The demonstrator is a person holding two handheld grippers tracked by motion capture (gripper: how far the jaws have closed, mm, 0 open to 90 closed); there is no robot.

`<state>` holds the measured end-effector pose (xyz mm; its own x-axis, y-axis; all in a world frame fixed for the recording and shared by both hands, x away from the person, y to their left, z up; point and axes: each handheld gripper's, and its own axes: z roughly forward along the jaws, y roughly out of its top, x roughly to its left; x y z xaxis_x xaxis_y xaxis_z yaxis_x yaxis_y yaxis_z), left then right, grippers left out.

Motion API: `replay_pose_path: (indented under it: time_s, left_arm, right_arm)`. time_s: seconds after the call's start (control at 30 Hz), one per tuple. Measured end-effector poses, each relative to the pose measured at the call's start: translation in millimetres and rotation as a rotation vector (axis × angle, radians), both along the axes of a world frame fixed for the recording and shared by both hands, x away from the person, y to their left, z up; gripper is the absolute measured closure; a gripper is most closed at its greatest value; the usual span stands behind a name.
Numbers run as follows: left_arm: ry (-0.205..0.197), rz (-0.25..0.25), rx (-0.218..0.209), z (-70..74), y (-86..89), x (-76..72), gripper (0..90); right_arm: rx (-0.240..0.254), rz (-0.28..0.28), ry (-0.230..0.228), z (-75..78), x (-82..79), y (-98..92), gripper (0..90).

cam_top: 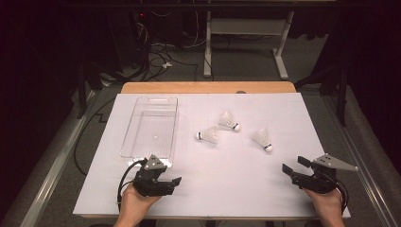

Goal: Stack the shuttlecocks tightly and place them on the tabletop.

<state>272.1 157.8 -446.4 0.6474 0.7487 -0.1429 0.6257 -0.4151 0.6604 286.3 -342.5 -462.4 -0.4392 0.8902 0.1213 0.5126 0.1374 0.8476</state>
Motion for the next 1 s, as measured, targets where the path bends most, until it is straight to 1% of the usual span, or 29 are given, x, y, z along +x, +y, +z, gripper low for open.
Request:
replay_pose_path:
  time_s: [0.23,0.4,0.7,1.0]
  left_arm:
    - [-0.006,0.039,-0.015,-1.3,12.8,-2.8,31.7]
    - [-0.025,0.058,-0.019,-0.9,19.7,-5.0,31.7]
    - [-0.042,0.094,-0.037,-1.5,30.9,-5.4,31.3]
    - [-0.067,0.125,-0.040,-2.8,41.4,-7.5,30.7]
  right_arm:
    - [-0.002,0.000,0.001,-0.1,0.2,0.2,24.9]
    - [-0.004,0.003,0.003,-0.3,0.6,0.7,24.9]
    - [-0.003,0.004,0.005,-0.4,0.4,0.3,24.9]
    - [-0.007,0.002,0.011,-0.9,0.9,0.8,24.9]
